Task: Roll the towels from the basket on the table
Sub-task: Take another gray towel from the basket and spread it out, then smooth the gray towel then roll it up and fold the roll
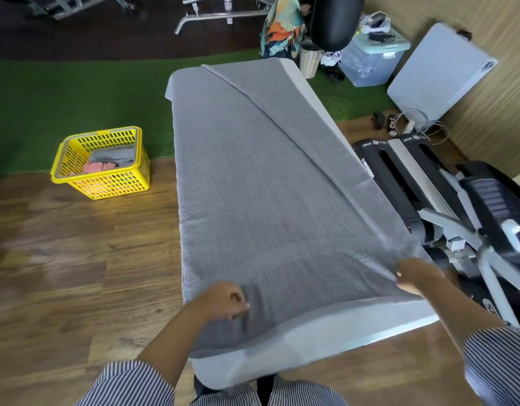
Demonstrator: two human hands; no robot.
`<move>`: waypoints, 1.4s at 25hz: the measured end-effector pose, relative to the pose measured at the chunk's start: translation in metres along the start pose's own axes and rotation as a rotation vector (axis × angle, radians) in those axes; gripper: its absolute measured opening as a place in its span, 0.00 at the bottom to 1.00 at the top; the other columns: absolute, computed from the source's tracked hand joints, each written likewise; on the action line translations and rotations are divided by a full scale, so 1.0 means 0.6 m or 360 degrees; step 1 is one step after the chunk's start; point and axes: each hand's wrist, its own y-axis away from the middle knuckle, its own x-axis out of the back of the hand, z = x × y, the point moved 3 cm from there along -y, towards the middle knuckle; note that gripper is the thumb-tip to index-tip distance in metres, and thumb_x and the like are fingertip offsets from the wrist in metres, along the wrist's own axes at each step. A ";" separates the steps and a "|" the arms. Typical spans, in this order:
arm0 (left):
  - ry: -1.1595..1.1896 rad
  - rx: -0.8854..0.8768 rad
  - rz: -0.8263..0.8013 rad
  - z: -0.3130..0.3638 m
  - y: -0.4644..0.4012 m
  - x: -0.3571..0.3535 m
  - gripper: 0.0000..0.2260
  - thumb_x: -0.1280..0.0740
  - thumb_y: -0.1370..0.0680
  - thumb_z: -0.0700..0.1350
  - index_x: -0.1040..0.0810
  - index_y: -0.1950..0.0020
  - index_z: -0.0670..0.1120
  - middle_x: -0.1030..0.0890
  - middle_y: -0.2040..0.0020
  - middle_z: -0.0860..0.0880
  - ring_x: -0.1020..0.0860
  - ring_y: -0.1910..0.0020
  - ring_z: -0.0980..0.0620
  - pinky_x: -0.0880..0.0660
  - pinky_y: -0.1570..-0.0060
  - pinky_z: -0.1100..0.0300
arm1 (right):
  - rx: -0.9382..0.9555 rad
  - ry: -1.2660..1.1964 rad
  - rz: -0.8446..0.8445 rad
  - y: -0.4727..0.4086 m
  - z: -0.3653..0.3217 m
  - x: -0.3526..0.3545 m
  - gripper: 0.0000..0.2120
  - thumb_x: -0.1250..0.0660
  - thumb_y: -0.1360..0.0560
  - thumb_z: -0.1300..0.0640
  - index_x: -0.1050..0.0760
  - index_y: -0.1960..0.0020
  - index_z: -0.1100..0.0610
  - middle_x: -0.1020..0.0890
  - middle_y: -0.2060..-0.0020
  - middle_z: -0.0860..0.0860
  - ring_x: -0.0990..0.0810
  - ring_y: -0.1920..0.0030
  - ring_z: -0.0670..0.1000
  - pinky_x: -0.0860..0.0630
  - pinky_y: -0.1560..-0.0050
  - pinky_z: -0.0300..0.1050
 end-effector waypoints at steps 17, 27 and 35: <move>-0.0505 0.0157 0.0776 -0.281 0.077 0.256 0.22 0.42 0.23 0.51 0.35 0.29 0.47 0.29 0.34 0.46 0.27 0.38 0.41 0.26 0.45 0.47 | 0.0614 -0.0399 0.0719 0.059 -0.643 0.184 0.17 0.42 0.25 0.51 0.30 0.39 0.56 0.26 0.41 0.54 0.28 0.39 0.55 0.33 0.42 0.49; -0.0518 0.0114 0.0908 -0.385 0.114 0.511 0.19 0.39 0.21 0.47 0.33 0.30 0.48 0.25 0.35 0.45 0.26 0.37 0.42 0.30 0.42 0.52 | 0.0349 -0.0505 0.0805 0.055 -0.801 0.297 0.16 0.43 0.24 0.54 0.30 0.38 0.56 0.27 0.41 0.54 0.28 0.41 0.55 0.33 0.43 0.50; -0.0615 -0.0253 0.0983 -0.275 -0.063 0.745 0.19 0.40 0.20 0.48 0.34 0.30 0.47 0.30 0.33 0.47 0.29 0.35 0.45 0.32 0.48 0.56 | 0.0158 -0.0647 0.0872 -0.130 -0.847 0.455 0.18 0.43 0.24 0.53 0.33 0.35 0.56 0.28 0.39 0.53 0.29 0.39 0.54 0.34 0.41 0.51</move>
